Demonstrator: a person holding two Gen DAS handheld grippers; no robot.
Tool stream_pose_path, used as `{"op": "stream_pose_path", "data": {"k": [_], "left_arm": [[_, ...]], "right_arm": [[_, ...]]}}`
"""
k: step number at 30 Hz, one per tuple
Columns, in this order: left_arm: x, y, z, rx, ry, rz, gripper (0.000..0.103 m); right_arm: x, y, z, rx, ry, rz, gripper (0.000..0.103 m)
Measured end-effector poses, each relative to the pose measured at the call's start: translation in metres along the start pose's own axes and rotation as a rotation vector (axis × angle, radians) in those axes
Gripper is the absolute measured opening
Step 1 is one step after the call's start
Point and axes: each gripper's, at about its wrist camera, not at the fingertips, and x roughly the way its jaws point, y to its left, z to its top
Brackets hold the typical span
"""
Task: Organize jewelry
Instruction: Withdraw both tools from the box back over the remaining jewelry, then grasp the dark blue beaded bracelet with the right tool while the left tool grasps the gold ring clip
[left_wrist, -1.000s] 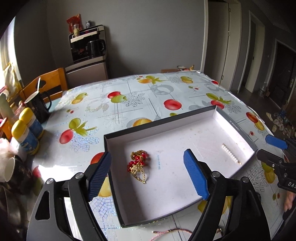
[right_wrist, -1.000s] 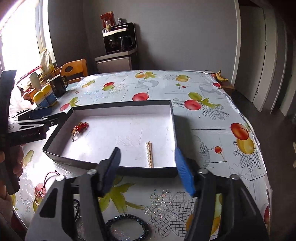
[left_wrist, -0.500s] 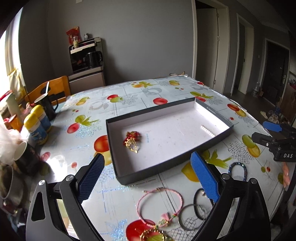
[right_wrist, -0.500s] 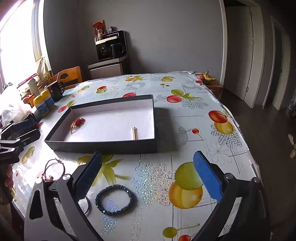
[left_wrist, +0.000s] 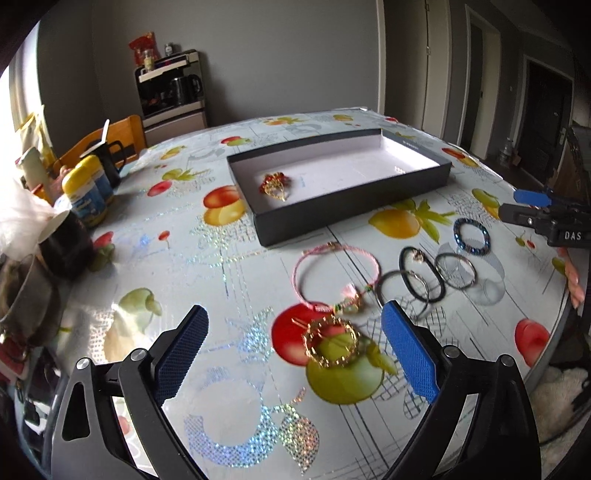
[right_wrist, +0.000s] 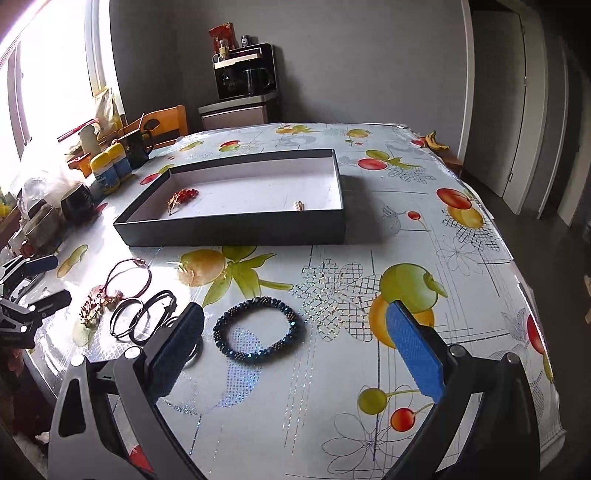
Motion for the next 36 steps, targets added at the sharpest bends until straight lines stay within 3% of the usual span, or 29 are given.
{"op": "stream_pose_path", "data": {"k": [9, 16, 17, 21, 22, 24, 28, 31, 36], "left_arm": [[0.019, -0.004, -0.013, -0.030, 0.061, -0.023, 0.096], [0.024, -0.021, -0.015, 0.028, 0.075, -0.007, 0.096], [0.024, -0.022, -0.015, 0.032, 0.075, -0.007, 0.095], [0.023, -0.018, -0.015, 0.016, 0.070, -0.021, 0.092], [0.023, -0.017, -0.015, 0.011, 0.070, -0.023, 0.091], [0.025, -0.015, -0.015, 0.002, 0.075, -0.030, 0.083], [0.025, -0.014, -0.015, -0.006, 0.069, -0.041, 0.073], [0.024, -0.016, -0.015, 0.004, 0.056, -0.048, 0.060], [0.022, -0.020, -0.016, 0.024, 0.044, -0.064, 0.043]], "right_arm": [[0.015, 0.007, -0.013, -0.024, 0.065, 0.006, 0.097], [0.021, 0.009, -0.017, -0.042, 0.088, 0.001, 0.097], [0.022, 0.009, -0.017, -0.045, 0.089, -0.001, 0.094], [0.023, 0.006, -0.016, -0.024, 0.091, -0.007, 0.063], [0.024, 0.005, -0.015, -0.023, 0.089, -0.015, 0.059], [0.026, 0.005, -0.012, -0.026, 0.087, -0.029, 0.044], [0.033, 0.006, -0.009, -0.039, 0.111, -0.046, 0.035], [0.037, 0.010, -0.011, -0.057, 0.123, -0.058, 0.029], [0.036, 0.015, -0.011, -0.087, 0.127, -0.037, 0.007]]}}
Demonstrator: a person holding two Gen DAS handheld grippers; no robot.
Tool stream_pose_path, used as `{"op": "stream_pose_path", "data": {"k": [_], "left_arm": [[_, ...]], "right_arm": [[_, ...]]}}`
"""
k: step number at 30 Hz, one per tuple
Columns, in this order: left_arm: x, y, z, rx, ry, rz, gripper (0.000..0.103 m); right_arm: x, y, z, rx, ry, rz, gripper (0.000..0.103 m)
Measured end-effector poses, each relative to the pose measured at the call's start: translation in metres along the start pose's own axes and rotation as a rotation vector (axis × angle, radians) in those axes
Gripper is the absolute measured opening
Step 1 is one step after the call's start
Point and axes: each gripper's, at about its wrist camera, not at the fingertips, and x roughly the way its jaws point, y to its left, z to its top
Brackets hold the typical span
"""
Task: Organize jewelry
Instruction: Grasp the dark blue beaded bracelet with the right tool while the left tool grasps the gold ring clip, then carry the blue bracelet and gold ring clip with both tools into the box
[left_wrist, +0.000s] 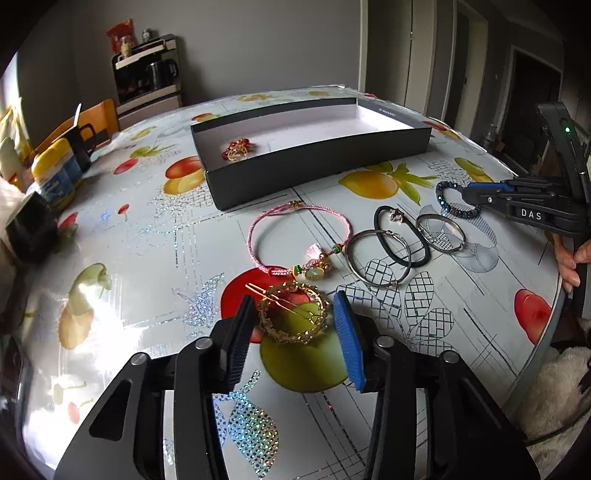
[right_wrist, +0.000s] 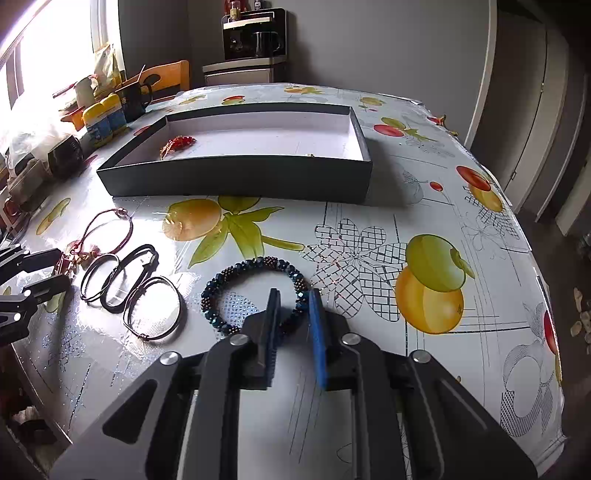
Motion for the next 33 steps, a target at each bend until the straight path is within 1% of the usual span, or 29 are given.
{"op": "stream_pose_path", "data": {"k": [8, 11, 18, 25, 33], "left_arm": [[0.000, 0.001, 0.001, -0.001, 0.006, -0.005, 0.042], [-0.004, 0.003, 0.003, -0.001, 0.001, 0.006, 0.042], [-0.022, 0.013, 0.015, -0.003, -0.045, 0.023, 0.042], [-0.037, 0.024, 0.042, -0.007, -0.091, 0.013, 0.042], [-0.034, 0.034, 0.084, 0.023, -0.128, 0.019, 0.042]], "right_arm": [[-0.002, -0.006, 0.001, 0.034, 0.001, 0.039, 0.007], [-0.009, -0.005, 0.003, 0.035, -0.017, 0.040, 0.007], [-0.030, -0.008, 0.016, 0.031, -0.081, 0.031, 0.007], [-0.048, -0.014, 0.040, 0.022, -0.150, 0.009, 0.007], [-0.058, -0.019, 0.077, 0.000, -0.228, -0.031, 0.007]]}}
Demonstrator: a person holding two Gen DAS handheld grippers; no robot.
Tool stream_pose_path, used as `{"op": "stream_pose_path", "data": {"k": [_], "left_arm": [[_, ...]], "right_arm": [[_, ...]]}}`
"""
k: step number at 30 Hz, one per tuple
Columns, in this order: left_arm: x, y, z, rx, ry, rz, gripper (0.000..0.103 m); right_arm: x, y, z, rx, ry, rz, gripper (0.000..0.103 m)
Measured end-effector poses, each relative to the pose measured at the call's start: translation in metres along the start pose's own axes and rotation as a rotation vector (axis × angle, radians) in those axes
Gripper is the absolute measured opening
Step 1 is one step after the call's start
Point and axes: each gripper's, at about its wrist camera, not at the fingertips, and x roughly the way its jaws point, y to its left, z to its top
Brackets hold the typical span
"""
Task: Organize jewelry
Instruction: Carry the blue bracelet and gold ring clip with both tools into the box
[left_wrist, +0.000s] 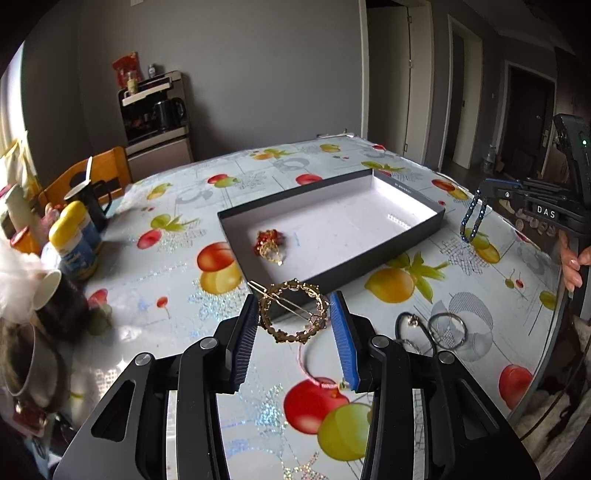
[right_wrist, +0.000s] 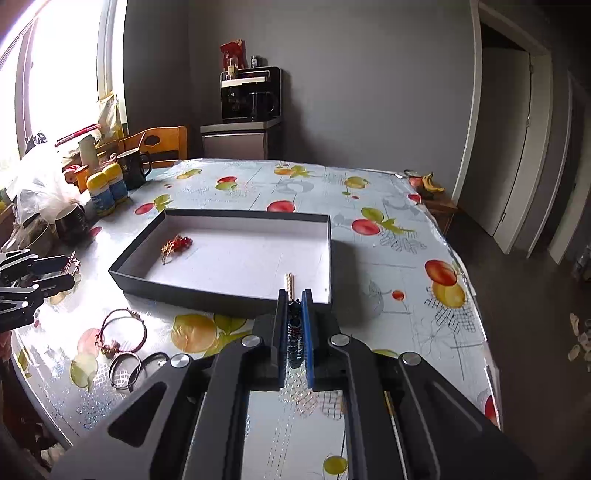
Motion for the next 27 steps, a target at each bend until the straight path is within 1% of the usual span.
{"op": "stream_pose_path", "data": {"k": [2, 6, 12, 15, 18, 20, 23, 25, 27], "left_arm": [[0.006, 0.002, 0.010, 0.007, -0.003, -0.003, 0.042], [0.031, 0.007, 0.031, -0.015, 0.022, -0.044, 0.042], [0.073, 0.008, 0.048, -0.004, 0.072, -0.016, 0.042], [0.089, 0.013, 0.050, -0.024, 0.088, -0.015, 0.042], [0.102, 0.016, 0.050, -0.053, 0.090, -0.004, 0.042], [0.109, 0.018, 0.048, -0.074, 0.094, -0.010, 0.042], [0.118, 0.019, 0.044, -0.088, 0.105, -0.016, 0.042], [0.121, 0.019, 0.042, -0.080, 0.107, -0.009, 0.042], [0.125, 0.017, 0.038, -0.068, 0.123, -0.013, 0.042]], "right_arm": [[0.003, 0.001, 0.010, -0.015, -0.020, -0.011, 0.007], [0.018, 0.006, 0.025, -0.039, -0.050, -0.010, 0.007], [0.049, 0.007, 0.045, -0.031, -0.080, -0.024, 0.007], [0.072, 0.005, 0.056, -0.013, -0.056, -0.011, 0.007], [0.093, 0.004, 0.062, 0.013, -0.055, -0.022, 0.007], [0.108, 0.002, 0.065, 0.040, -0.047, -0.021, 0.007], [0.126, -0.001, 0.063, 0.068, -0.034, -0.040, 0.007], [0.136, -0.004, 0.059, 0.087, -0.037, -0.044, 0.007], [0.142, -0.005, 0.055, 0.079, -0.046, -0.051, 0.007]]}}
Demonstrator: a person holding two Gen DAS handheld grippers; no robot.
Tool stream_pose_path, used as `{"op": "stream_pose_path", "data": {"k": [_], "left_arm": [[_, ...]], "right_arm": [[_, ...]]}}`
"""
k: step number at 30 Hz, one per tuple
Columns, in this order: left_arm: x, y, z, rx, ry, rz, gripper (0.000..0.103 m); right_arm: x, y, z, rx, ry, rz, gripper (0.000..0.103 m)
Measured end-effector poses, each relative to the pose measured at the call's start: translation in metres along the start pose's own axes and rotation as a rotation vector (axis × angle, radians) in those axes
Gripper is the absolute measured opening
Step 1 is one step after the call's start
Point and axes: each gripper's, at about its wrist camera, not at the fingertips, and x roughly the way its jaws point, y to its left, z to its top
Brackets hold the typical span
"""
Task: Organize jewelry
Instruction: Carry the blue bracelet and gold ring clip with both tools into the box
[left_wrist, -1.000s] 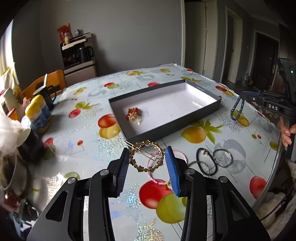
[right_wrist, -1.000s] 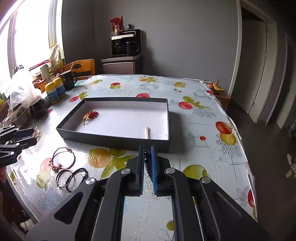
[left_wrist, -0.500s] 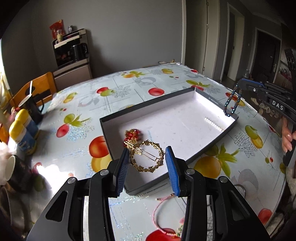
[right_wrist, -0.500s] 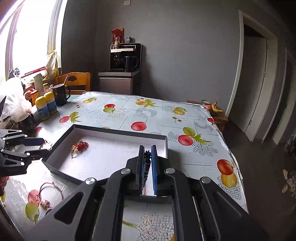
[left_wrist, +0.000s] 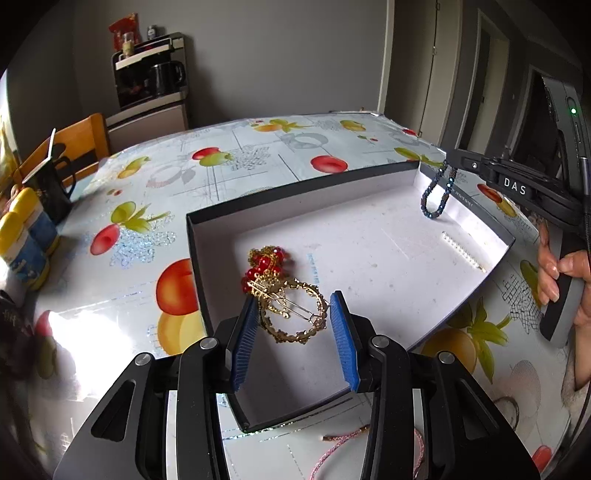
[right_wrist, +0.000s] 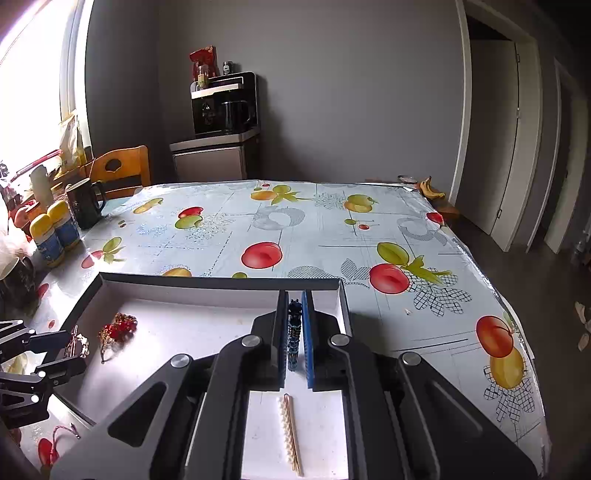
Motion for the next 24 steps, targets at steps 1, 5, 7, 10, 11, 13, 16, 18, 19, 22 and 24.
{"op": "stream_pose_path", "data": {"k": [1, 5, 7, 10, 11, 13, 16, 18, 19, 22, 24], "left_arm": [[0.002, -0.002, -0.001, 0.012, 0.009, 0.004, 0.042], [0.008, -0.009, -0.004, 0.033, 0.032, -0.016, 0.042], [0.009, -0.008, -0.005, 0.034, 0.030, -0.025, 0.042], [0.010, -0.004, -0.005, 0.016, 0.031, -0.053, 0.043], [0.010, -0.004, -0.006, 0.013, 0.029, -0.059, 0.043], [0.010, -0.002, -0.006, 0.001, 0.027, -0.069, 0.044], [0.011, -0.001, -0.005, -0.007, 0.027, -0.079, 0.044], [0.011, -0.001, -0.005, -0.008, 0.027, -0.082, 0.044], [0.011, -0.001, -0.005, -0.006, 0.026, -0.082, 0.044], [0.010, -0.001, -0.006, -0.004, 0.022, -0.083, 0.044], [0.010, -0.002, -0.006, 0.001, 0.018, -0.080, 0.044]], "right_arm": [[0.003, 0.000, -0.002, -0.006, -0.002, -0.001, 0.007], [0.013, 0.001, -0.008, -0.005, 0.026, 0.019, 0.007], [0.018, 0.002, -0.012, -0.014, 0.045, 0.030, 0.007], [0.022, 0.003, -0.016, -0.017, 0.068, 0.043, 0.007], [0.020, 0.002, -0.016, -0.015, 0.061, 0.041, 0.007], [0.020, 0.002, -0.017, -0.017, 0.069, 0.032, 0.007], [0.026, 0.002, -0.022, 0.004, 0.140, 0.046, 0.007], [0.030, 0.003, -0.026, 0.016, 0.178, 0.065, 0.007], [0.031, 0.003, -0.027, 0.016, 0.184, 0.065, 0.007], [0.031, 0.002, -0.028, 0.028, 0.187, 0.064, 0.007], [0.032, 0.001, -0.028, 0.037, 0.191, 0.066, 0.007]]}}
